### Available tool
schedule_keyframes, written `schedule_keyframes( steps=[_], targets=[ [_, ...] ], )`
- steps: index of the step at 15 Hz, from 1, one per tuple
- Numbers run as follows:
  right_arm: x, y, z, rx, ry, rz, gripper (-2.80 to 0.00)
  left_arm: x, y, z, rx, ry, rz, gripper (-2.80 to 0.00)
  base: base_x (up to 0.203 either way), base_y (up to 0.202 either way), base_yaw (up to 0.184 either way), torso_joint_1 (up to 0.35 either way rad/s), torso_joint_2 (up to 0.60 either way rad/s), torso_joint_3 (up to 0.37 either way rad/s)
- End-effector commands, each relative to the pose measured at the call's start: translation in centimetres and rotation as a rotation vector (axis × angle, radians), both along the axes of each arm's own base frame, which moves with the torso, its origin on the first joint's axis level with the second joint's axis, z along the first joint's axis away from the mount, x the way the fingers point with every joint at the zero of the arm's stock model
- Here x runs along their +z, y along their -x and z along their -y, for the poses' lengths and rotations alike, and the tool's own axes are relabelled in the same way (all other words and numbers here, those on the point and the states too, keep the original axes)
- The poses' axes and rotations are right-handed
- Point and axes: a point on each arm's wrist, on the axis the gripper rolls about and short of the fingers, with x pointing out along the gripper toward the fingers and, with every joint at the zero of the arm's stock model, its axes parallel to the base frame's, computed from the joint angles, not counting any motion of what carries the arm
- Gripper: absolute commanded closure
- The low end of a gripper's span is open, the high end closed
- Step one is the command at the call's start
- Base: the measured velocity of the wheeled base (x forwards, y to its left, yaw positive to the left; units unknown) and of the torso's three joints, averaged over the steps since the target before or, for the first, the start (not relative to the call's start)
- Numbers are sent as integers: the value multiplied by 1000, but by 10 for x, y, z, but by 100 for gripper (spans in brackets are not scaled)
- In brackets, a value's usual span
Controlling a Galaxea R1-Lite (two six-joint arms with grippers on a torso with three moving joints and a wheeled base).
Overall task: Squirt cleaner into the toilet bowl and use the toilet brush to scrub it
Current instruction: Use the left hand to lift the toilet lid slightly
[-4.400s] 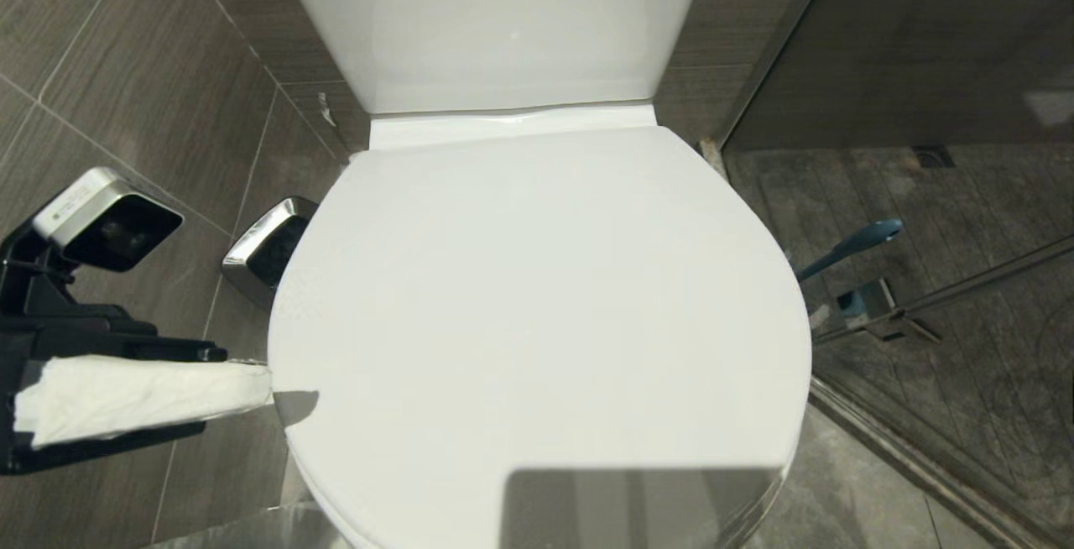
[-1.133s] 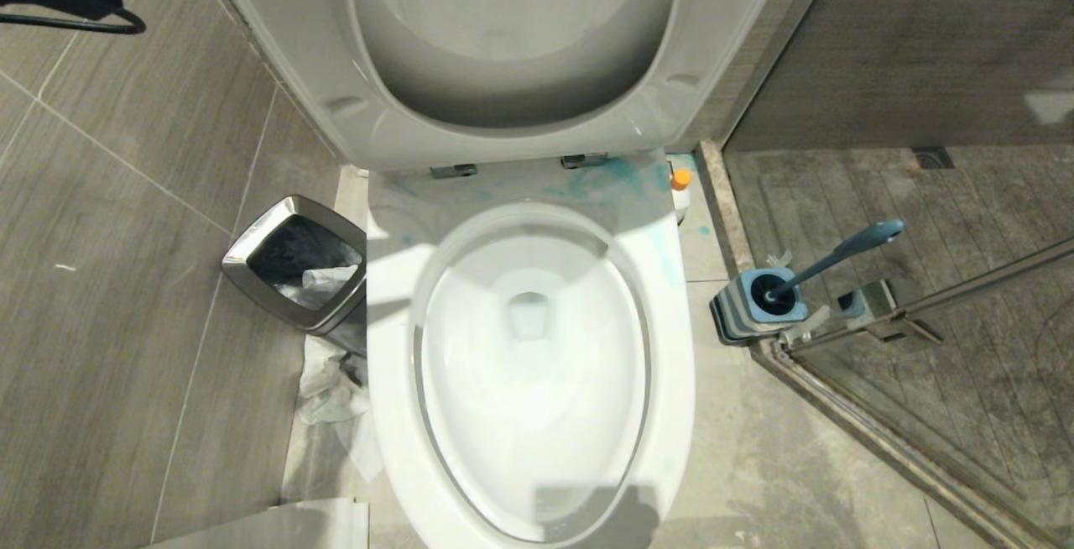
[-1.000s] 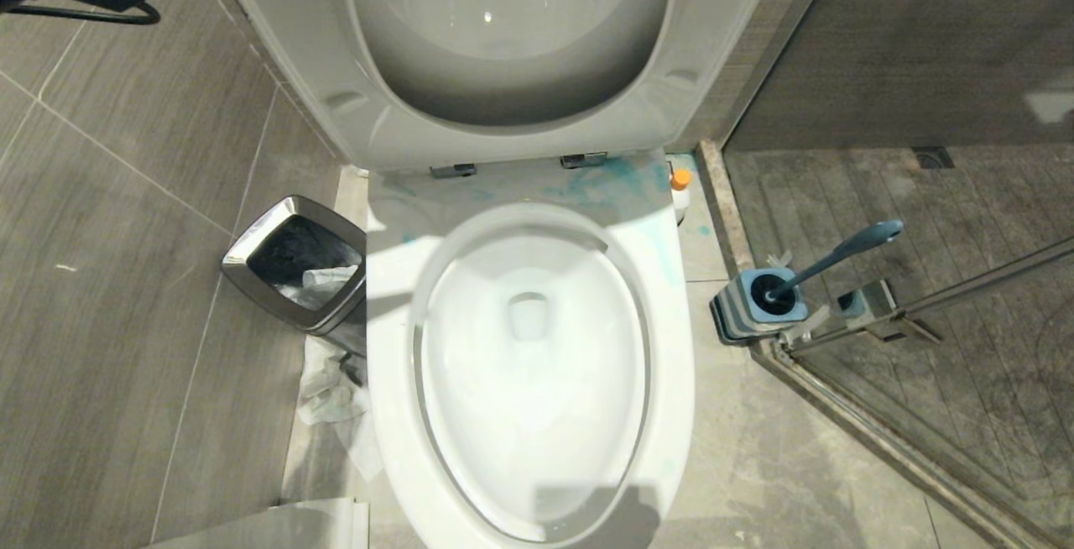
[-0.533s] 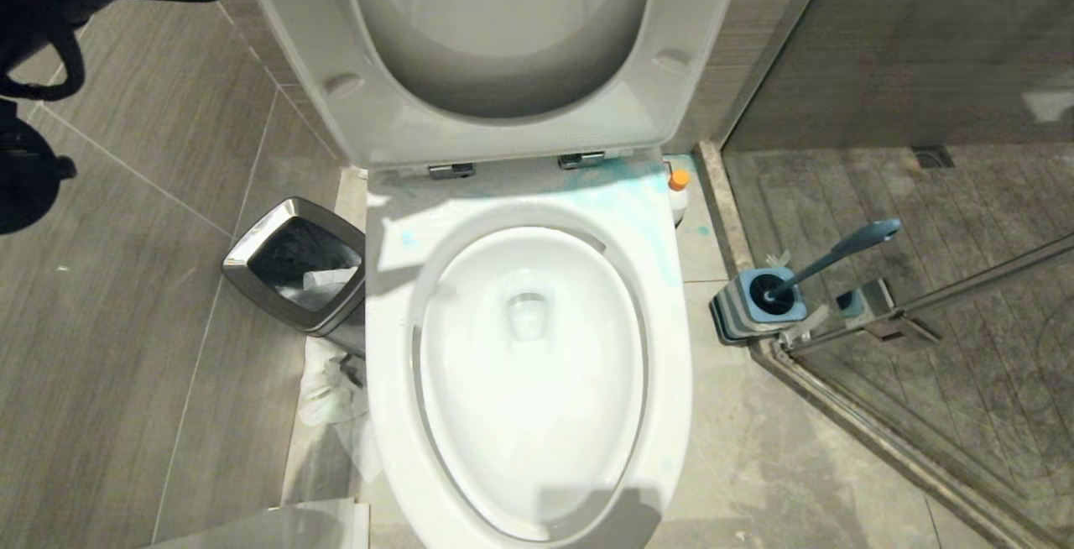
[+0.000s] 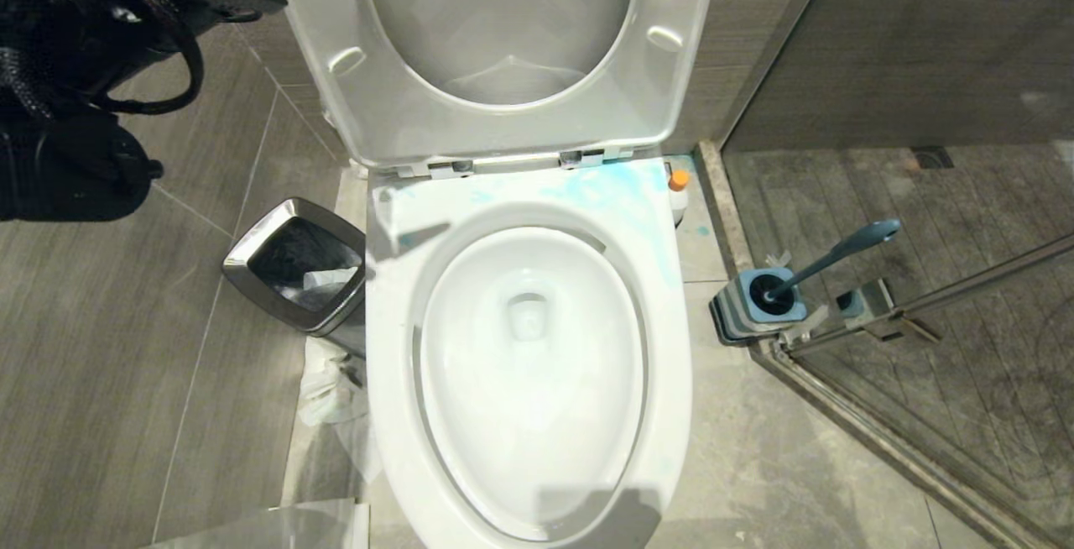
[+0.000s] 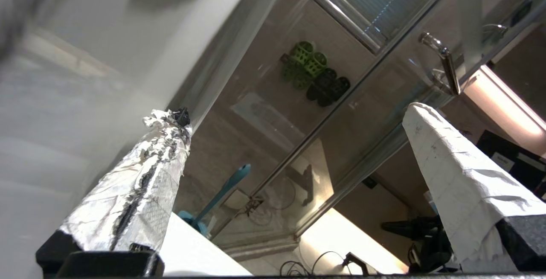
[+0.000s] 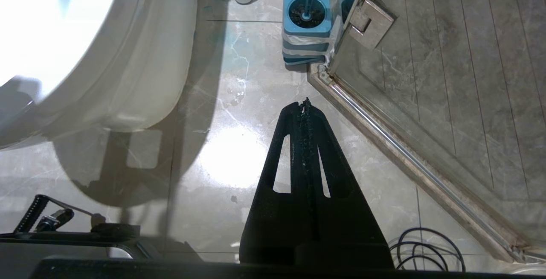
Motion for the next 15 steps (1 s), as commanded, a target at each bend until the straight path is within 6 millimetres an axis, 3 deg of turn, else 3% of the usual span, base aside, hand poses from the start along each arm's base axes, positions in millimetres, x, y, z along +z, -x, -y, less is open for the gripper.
schedule_keyframes(
  steps=[1,10,15],
  targets=[
    [0,0,0,0,0,-1,0,-8,-12,1,-2,-3,-16,-280,0,0,0,0,0,0],
    [0,0,0,0,0,-1,0,-12,-28,4,37,41,-28,-280,0,0,0,0,0,0],
    [0,0,0,0,0,-1,0,-9,-26,4,47,52,-50,-280,0,0,0,0,0,0]
  ],
)
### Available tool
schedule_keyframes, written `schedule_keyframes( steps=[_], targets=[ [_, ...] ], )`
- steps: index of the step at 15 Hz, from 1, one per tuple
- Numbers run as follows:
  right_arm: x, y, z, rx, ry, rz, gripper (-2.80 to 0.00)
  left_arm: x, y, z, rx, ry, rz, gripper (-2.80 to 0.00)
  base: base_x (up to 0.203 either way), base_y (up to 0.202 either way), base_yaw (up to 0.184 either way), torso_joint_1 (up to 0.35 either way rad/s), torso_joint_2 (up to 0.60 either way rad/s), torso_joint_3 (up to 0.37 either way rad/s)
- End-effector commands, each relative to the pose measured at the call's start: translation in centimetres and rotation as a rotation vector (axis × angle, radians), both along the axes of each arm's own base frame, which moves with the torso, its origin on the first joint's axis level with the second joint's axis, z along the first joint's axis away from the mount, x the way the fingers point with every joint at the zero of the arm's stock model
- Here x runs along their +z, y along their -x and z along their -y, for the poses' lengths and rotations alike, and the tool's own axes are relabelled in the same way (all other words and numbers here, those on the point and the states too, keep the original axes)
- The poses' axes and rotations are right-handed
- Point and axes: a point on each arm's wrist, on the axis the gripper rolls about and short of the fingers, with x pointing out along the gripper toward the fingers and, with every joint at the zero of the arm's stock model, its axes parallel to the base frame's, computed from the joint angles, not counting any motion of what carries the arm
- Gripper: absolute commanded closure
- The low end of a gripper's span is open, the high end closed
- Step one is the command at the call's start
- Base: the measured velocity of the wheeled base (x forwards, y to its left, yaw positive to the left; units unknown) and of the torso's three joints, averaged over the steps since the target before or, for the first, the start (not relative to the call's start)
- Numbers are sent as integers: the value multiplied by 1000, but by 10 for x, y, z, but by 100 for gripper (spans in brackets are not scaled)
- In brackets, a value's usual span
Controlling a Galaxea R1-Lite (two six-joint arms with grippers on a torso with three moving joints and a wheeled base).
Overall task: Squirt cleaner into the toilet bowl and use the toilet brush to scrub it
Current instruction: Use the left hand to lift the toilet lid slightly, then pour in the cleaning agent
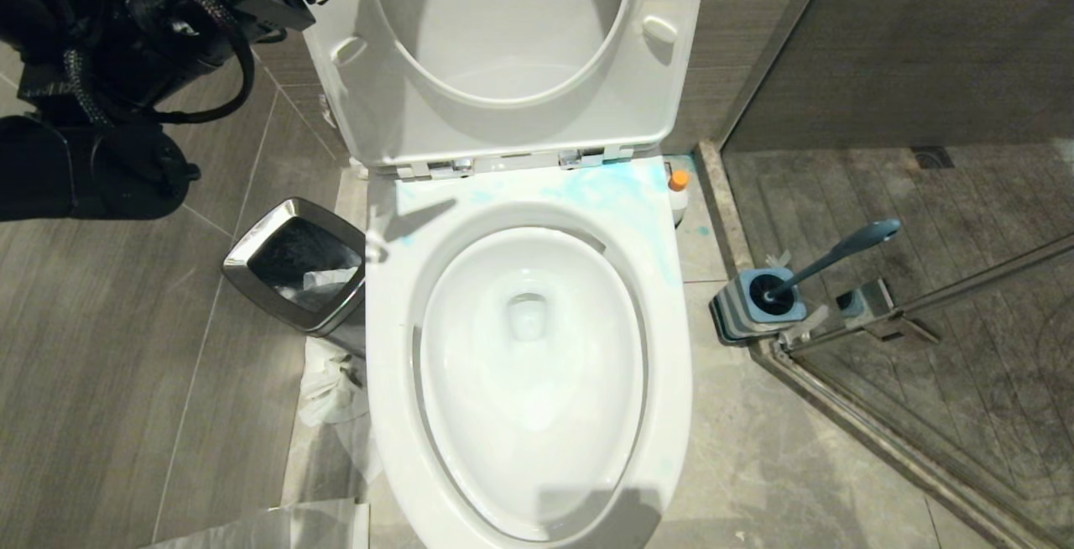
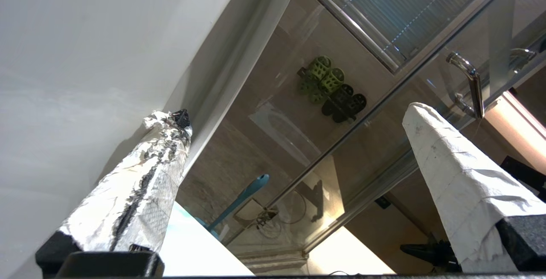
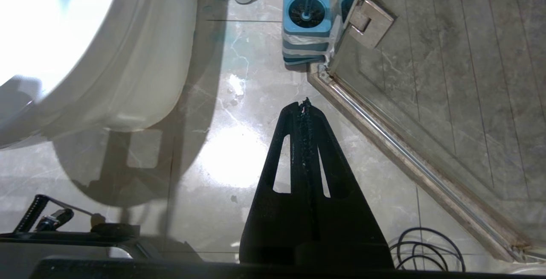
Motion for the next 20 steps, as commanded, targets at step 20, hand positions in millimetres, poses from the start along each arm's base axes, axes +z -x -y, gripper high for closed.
schedule_keyframes(
  steps=[20],
  targets=[
    [0,0,0,0,0,-1,0,-32,153,-51,621,-159,-817,-280,0,0,0,0,0,0]
  ],
)
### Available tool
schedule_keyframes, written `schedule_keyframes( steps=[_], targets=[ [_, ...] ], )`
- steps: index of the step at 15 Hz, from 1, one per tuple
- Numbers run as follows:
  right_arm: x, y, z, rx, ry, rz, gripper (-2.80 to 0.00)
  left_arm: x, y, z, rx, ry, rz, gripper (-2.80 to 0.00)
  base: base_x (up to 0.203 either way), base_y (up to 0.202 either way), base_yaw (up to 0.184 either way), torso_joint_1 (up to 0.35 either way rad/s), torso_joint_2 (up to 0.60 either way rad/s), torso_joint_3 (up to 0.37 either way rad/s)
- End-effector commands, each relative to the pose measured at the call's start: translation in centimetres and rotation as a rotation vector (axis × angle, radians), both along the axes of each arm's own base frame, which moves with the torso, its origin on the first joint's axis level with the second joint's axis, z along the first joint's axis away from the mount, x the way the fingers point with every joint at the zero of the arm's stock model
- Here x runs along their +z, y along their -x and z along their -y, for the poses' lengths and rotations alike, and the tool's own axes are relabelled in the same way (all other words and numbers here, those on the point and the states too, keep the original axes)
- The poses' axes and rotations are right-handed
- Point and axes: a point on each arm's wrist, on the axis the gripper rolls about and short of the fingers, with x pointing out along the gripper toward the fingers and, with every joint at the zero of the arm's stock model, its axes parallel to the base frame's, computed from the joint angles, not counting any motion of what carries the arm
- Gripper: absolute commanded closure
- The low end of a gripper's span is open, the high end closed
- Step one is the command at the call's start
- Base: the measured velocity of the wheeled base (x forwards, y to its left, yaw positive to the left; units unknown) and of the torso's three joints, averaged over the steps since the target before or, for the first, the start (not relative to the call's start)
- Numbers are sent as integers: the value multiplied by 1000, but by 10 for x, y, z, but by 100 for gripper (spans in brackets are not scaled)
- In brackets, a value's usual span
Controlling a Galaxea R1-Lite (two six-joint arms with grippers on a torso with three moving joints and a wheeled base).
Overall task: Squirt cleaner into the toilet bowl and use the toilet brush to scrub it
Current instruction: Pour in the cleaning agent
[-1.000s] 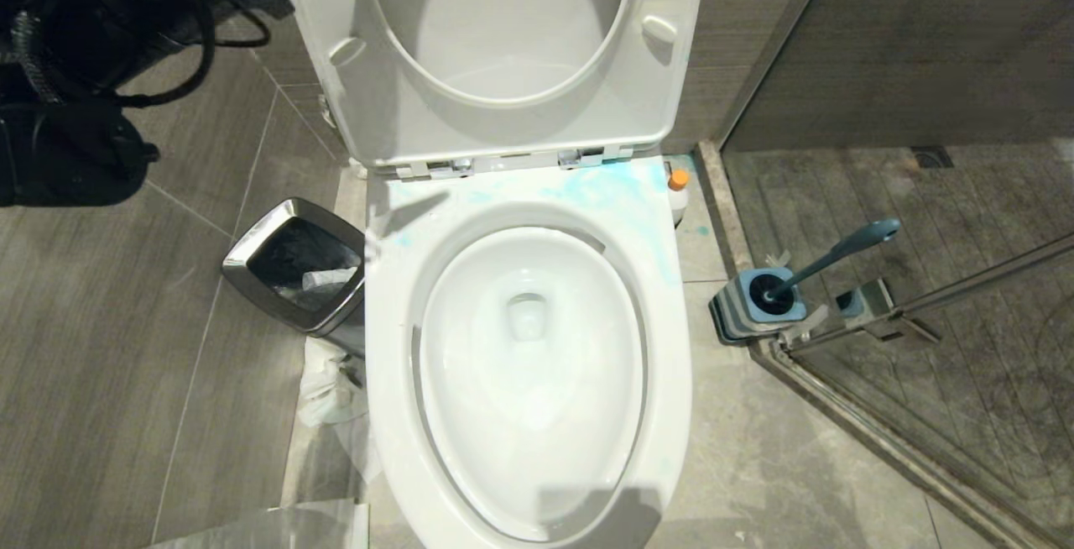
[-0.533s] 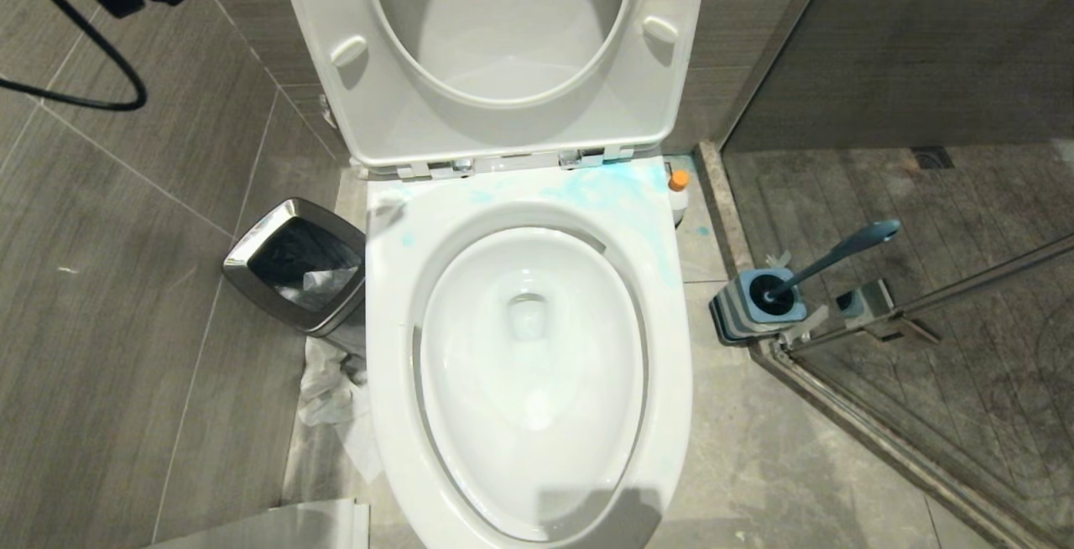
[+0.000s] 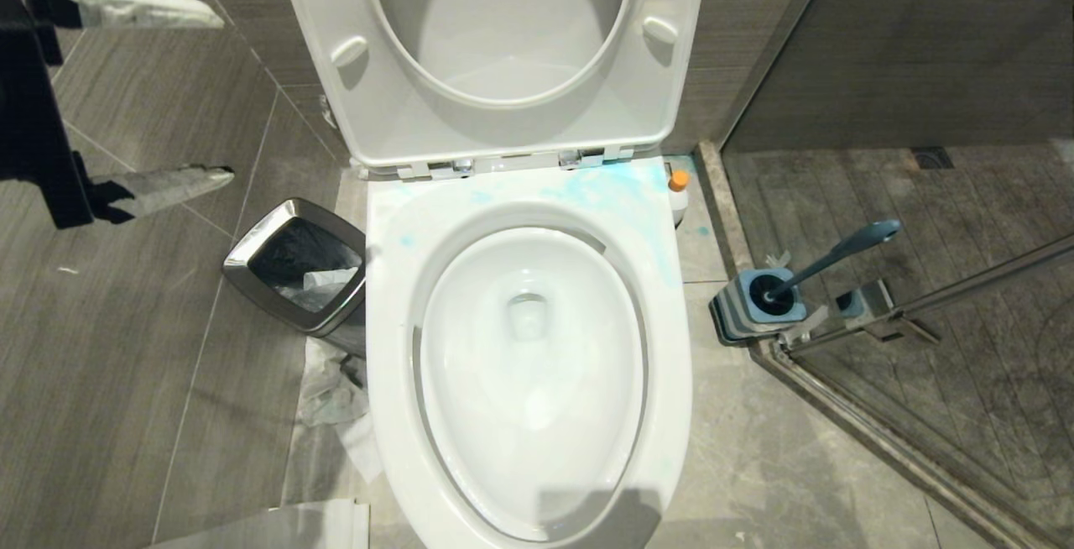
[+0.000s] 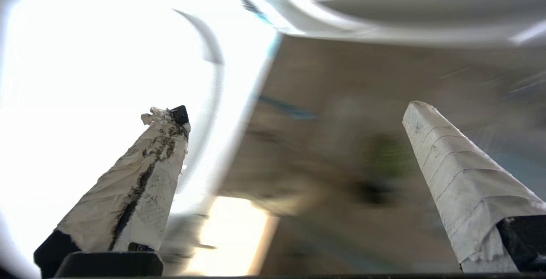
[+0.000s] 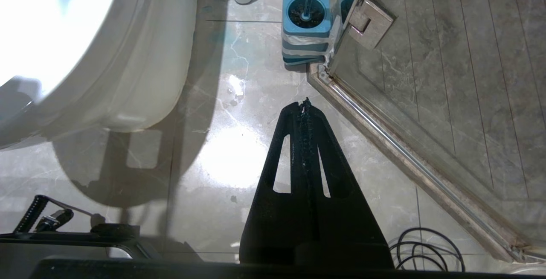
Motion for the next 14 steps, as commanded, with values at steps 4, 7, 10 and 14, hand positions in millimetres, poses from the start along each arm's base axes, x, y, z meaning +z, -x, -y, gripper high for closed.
schedule_keyframes(
  steps=[4,7,10,14],
  targets=[
    [0,0,0,0,0,-1,0,11,10,-3,72,-839,598,-280,0,0,0,0,0,0],
    [0,0,0,0,0,-1,0,31,42,-5,161,-863,740,-280,0,0,0,0,0,0],
    [0,0,0,0,0,-1,0,45,74,-8,238,-883,858,0,0,0,0,0,0,0],
    [0,0,0,0,0,-1,0,53,132,-8,305,-883,983,0,0,0,0,0,0,0]
  ],
)
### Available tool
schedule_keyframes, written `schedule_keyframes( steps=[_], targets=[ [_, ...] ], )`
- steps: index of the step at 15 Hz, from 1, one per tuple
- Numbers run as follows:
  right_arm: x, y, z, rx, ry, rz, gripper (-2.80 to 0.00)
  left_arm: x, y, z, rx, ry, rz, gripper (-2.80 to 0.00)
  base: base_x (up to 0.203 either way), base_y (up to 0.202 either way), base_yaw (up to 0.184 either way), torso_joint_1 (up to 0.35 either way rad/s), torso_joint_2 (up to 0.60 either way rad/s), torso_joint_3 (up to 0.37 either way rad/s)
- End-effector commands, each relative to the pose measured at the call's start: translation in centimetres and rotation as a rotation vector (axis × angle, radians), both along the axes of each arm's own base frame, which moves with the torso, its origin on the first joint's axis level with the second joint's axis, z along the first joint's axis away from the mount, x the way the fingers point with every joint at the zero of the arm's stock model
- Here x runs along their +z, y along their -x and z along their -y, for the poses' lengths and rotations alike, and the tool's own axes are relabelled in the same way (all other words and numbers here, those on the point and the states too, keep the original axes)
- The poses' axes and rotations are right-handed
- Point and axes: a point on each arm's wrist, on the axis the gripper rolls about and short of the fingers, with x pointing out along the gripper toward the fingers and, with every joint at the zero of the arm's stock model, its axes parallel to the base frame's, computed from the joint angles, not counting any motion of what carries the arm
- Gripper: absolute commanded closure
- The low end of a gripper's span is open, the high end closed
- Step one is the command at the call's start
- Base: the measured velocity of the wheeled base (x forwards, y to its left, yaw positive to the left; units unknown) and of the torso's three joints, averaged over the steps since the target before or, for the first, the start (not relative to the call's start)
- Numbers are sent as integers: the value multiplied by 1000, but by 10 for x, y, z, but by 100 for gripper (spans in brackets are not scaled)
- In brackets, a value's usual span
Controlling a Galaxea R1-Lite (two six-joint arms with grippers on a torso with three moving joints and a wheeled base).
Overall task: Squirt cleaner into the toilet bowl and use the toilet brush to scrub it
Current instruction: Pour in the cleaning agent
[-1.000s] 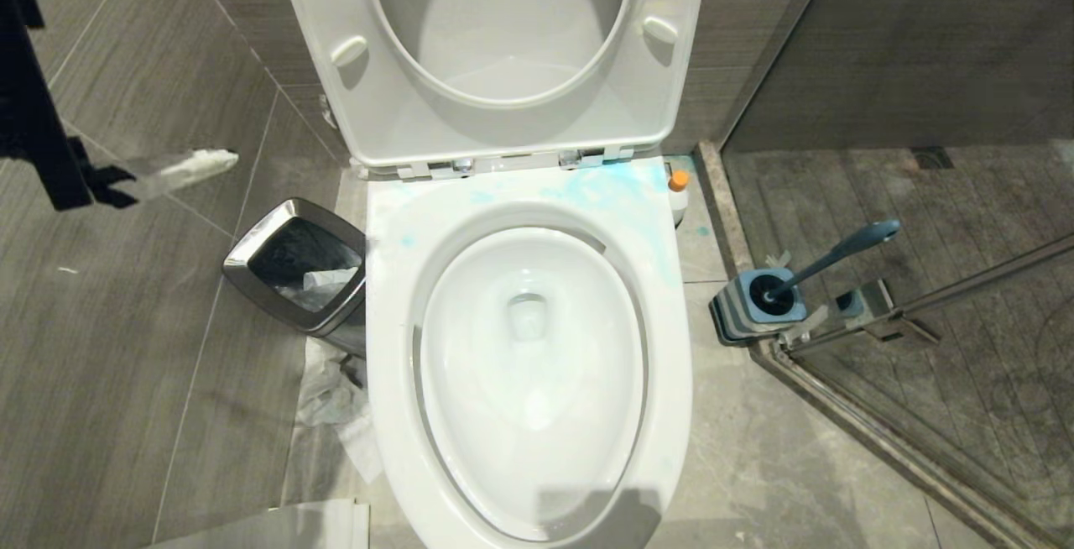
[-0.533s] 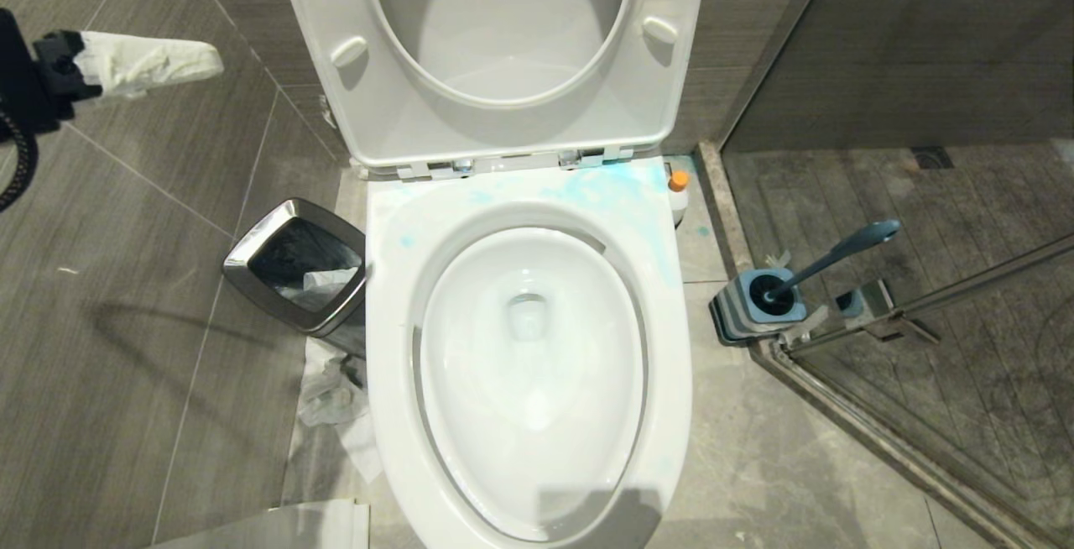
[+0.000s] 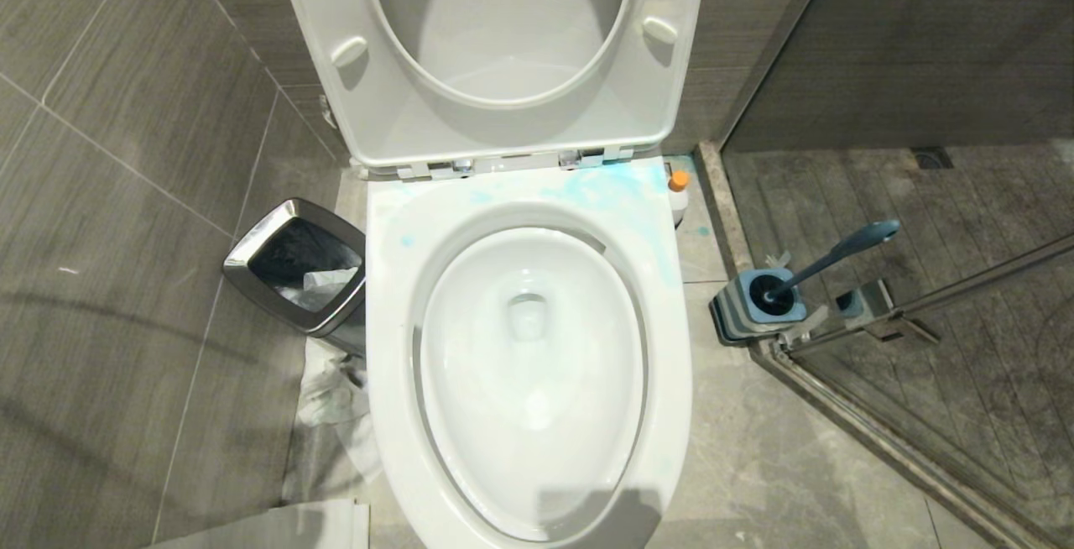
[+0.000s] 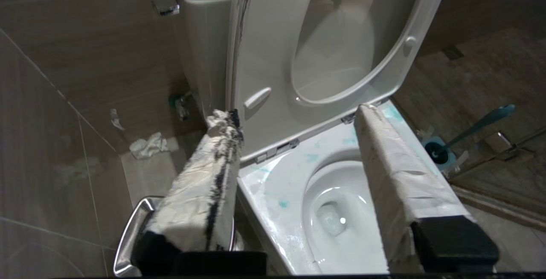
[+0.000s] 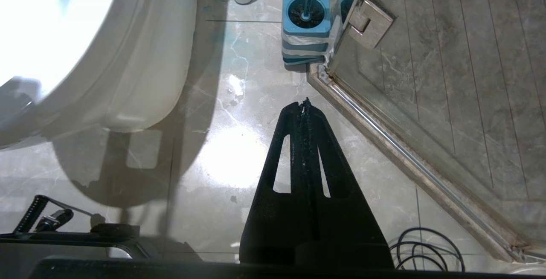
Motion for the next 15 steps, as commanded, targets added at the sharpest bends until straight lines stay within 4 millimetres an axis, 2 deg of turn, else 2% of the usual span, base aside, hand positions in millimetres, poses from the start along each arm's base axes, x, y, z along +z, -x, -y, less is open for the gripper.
schedule_keyframes(
  steps=[1,3,5,10,11,12,15],
  targets=[
    [0,0,0,0,0,-1,0,1,50,1,11,-3,103,0,0,0,0,0,0,0],
    [0,0,0,0,0,-1,0,-8,83,1,36,-6,155,0,0,0,0,0,0,0],
    [0,0,0,0,0,-1,0,-24,112,4,71,-5,191,0,0,0,0,0,0,0],
    [0,0,0,0,0,-1,0,-99,169,10,124,14,169,0,0,0,0,0,0,0],
    [0,0,0,0,0,-1,0,-115,175,10,136,16,147,0,0,0,0,0,0,0],
    [0,0,0,0,0,-1,0,-128,172,9,166,27,103,0,0,0,0,0,0,0],
    [0,0,0,0,0,-1,0,-135,167,6,180,35,63,0,0,0,0,0,0,0]
  ],
)
